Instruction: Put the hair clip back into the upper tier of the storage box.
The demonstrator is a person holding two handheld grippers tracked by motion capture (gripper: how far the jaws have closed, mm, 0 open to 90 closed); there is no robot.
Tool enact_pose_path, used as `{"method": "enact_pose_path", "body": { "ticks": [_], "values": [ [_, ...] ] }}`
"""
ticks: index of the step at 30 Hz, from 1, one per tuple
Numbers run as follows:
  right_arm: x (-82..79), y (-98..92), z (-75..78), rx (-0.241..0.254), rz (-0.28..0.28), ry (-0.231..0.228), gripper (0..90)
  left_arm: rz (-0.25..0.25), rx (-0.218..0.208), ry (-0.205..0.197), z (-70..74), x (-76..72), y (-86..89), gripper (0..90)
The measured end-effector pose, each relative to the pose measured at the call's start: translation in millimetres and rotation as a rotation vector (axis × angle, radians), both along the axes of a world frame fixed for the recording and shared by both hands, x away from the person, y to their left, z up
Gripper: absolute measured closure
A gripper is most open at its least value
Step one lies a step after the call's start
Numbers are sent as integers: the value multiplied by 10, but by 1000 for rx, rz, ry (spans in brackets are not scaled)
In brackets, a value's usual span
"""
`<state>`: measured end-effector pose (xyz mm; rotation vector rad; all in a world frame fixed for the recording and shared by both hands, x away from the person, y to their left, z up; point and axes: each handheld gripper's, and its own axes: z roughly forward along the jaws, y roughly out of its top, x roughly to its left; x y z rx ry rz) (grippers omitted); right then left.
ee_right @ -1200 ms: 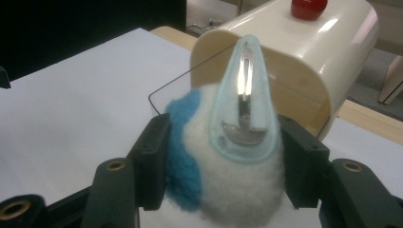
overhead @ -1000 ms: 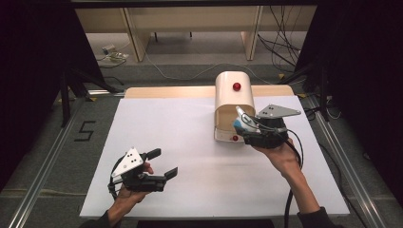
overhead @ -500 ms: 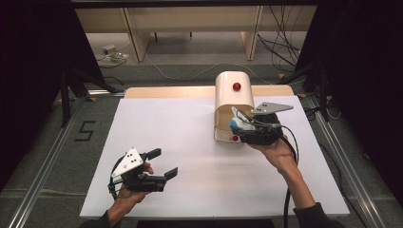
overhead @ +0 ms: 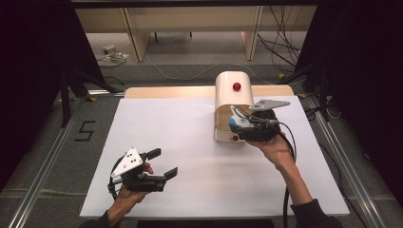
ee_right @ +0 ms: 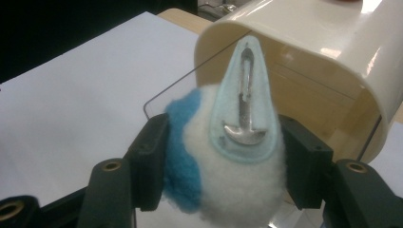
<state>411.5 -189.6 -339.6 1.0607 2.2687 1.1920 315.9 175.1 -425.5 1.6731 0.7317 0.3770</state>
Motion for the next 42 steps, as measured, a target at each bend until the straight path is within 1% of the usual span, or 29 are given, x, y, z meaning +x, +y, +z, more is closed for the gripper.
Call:
{"method": "enact_pose_path", "body": {
  "ticks": [4, 5, 7, 9, 11, 13, 17, 18, 20, 24, 25, 28, 29, 31, 34, 37, 42],
  "values": [
    [37, -4, -15, 3, 0, 14, 397, -2, 2, -2, -1, -1, -4, 92],
    [49, -6, -18, 9, 6, 16, 361, -1, 3, -2, -1, -1, -4, 92],
    [55, -5, -16, 12, 2, 17, 317, -1, 0, 0, 2, -1, -2, 93],
    [57, -12, -5, 13, -6, 7, 290, -1, 1, 0, 1, -2, -1, 93],
    [46, -26, 16, 24, -10, -5, 287, -2, 0, 0, 3, -3, 0, 93],
    [36, -35, 30, 26, -6, -8, 287, 0, -1, -2, 5, -4, 2, 93],
    [-25, -71, 103, 40, -12, -36, 287, 1, -7, -3, 7, -5, 2, 93],
    [-33, -78, 112, 43, -9, -45, 288, -3, -2, -5, 9, -5, 5, 93],
    [-55, -93, 131, 48, -9, -47, 288, -2, -3, -1, 5, -7, 3, 93],
    [-96, -118, 146, 56, -3, -54, 288, 0, -2, -1, 5, -7, -1, 93],
    [-102, -126, 146, 57, 2, -65, 288, 0, 0, -2, 5, -8, -2, 93],
    [-123, -135, 151, 62, 5, -64, 288, 0, 0, -2, 5, -8, -3, 93],
    [-139, -147, 159, 63, 5, -73, 288, 0, 0, -1, 3, -7, -4, 93],
    [-154, -161, 166, 73, 4, -79, 288, 0, -1, 0, 4, -7, 1, 93],
    [-175, -182, 169, 77, 3, -89, 288, 0, -1, -2, 4, -6, 5, 93],
    [-186, -196, 163, 79, -1, -90, 288, 4, -7, -2, 7, -8, 2, 93],
    [-212, -226, 143, 91, -4, -95, 286, 1, -2, -2, 8, -9, 3, 93]
  ]
}}
